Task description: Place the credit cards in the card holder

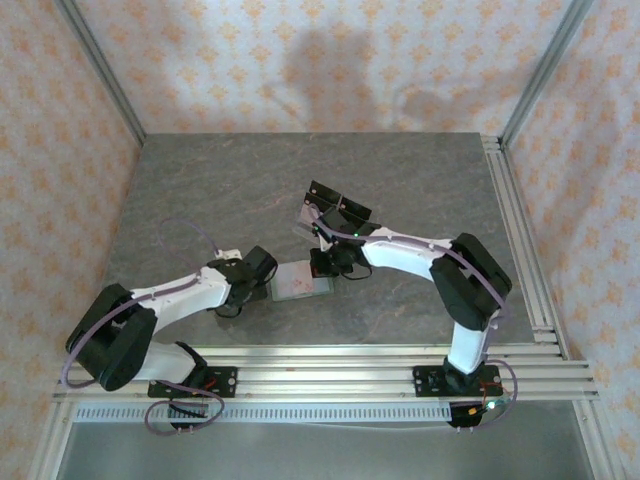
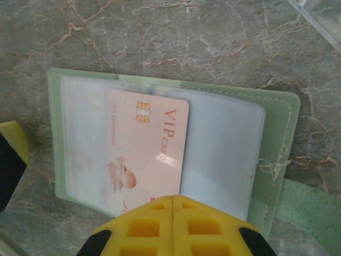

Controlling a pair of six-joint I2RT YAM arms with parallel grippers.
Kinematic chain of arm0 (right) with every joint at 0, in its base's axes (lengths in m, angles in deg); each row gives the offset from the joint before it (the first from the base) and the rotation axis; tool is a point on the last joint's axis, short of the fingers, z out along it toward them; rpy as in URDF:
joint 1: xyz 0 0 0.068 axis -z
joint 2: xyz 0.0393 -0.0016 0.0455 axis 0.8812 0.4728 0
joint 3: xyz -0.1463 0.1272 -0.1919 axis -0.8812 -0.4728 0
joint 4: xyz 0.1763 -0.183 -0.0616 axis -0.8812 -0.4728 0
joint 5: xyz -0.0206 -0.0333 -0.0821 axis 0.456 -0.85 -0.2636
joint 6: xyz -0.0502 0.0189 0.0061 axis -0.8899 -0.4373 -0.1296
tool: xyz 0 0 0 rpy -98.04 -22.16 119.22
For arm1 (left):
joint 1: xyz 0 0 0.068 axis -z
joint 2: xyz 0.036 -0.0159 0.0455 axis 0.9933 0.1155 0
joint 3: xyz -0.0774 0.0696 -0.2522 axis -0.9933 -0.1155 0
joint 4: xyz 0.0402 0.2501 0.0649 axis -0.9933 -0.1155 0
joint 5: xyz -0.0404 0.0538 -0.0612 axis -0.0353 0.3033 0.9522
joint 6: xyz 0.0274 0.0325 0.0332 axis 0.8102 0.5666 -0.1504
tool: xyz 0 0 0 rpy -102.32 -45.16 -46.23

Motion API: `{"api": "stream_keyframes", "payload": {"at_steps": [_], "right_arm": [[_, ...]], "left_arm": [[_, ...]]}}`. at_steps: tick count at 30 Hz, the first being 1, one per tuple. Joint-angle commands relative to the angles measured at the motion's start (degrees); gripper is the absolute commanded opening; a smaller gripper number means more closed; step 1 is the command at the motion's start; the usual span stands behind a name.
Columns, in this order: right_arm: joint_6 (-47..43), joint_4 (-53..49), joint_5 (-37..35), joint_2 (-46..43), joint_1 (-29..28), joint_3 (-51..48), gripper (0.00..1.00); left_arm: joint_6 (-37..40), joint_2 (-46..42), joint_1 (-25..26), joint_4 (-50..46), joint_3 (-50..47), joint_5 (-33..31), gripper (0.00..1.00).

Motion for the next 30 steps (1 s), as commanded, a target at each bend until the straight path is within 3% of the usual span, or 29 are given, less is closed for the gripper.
{"api": "stream_keyframes", "payload": {"at_steps": [1, 30], "right_arm": [[-2.3, -3.77, -2.41, 2.25, -0.19, 2.07, 0.01], [-0.59, -1.32, 3.19, 9.01, -0.95, 6.86, 0.0]], "left_arm": [[0.51, 1.18, 0.93, 1.05, 2.14, -0.9, 1.0], [0.11, 5.08, 1.86, 4.42, 1.36, -0.3, 1.0]]}}
